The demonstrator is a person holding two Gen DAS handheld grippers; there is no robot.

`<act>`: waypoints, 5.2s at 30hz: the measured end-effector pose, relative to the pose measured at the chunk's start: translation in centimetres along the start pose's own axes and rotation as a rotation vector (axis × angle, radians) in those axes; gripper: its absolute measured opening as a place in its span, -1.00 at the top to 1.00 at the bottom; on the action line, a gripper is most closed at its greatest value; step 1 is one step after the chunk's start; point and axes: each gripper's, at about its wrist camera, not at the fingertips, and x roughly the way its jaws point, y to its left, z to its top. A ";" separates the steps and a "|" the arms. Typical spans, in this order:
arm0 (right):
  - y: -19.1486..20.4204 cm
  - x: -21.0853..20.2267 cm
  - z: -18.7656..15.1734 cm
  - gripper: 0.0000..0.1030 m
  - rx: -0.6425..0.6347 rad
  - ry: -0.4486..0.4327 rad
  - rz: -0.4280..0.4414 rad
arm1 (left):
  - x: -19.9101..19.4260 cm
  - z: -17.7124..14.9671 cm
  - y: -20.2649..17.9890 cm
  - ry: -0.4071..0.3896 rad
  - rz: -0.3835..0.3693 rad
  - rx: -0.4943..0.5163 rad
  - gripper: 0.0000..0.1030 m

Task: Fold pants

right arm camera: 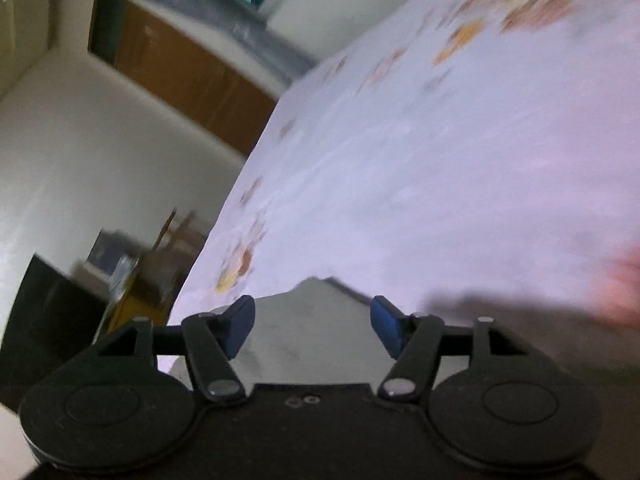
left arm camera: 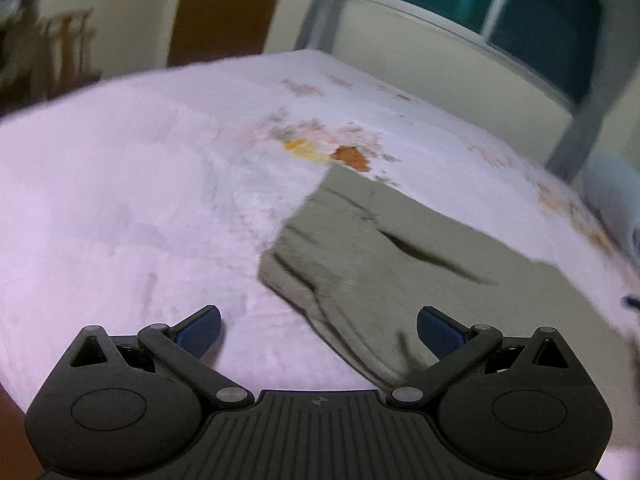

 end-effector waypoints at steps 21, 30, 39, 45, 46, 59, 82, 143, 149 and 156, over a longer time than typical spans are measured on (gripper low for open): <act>0.9 10.4 2.0 0.27 -0.104 0.348 0.132 | 4.7 -0.4 -1.4 -0.034 0.019 -0.185 -0.37; 1.7 12.7 1.6 0.76 -0.143 0.344 0.130 | 4.8 -0.6 -1.5 -0.040 0.030 -0.175 -0.10; 4.8 12.6 1.0 1.00 -0.425 0.228 -0.091 | 4.4 -0.3 -2.8 -0.072 0.062 -0.057 0.14; 0.8 13.5 1.0 1.00 -0.251 0.208 -0.105 | 5.4 -0.8 -1.5 -0.042 0.039 -0.104 0.10; 0.4 13.2 1.1 1.00 -0.218 0.201 -0.093 | 5.3 -0.9 -1.5 -0.042 0.035 -0.098 0.07; 4.9 8.5 0.2 0.87 -0.240 0.102 -0.025 | 2.2 0.5 -4.6 -0.164 0.070 -0.001 -0.34; 2.4 -18.2 -11.6 -0.14 -0.073 -0.460 -0.404 | -2.0 -3.1 -0.4 -0.072 -0.030 -0.133 -0.70; -16.5 -37.6 -30.3 0.04 0.708 -1.046 -0.229 | -3.4 -25.2 -44.8 0.028 -0.194 0.545 -1.00; -17.3 -37.5 -29.3 0.23 0.686 -0.980 -0.270 | -3.1 -25.1 -44.8 0.033 -0.198 0.543 -1.00; -16.8 -36.8 -28.6 0.44 0.625 -0.941 -0.350 | -3.1 -25.6 -45.0 0.024 -0.190 0.567 -1.00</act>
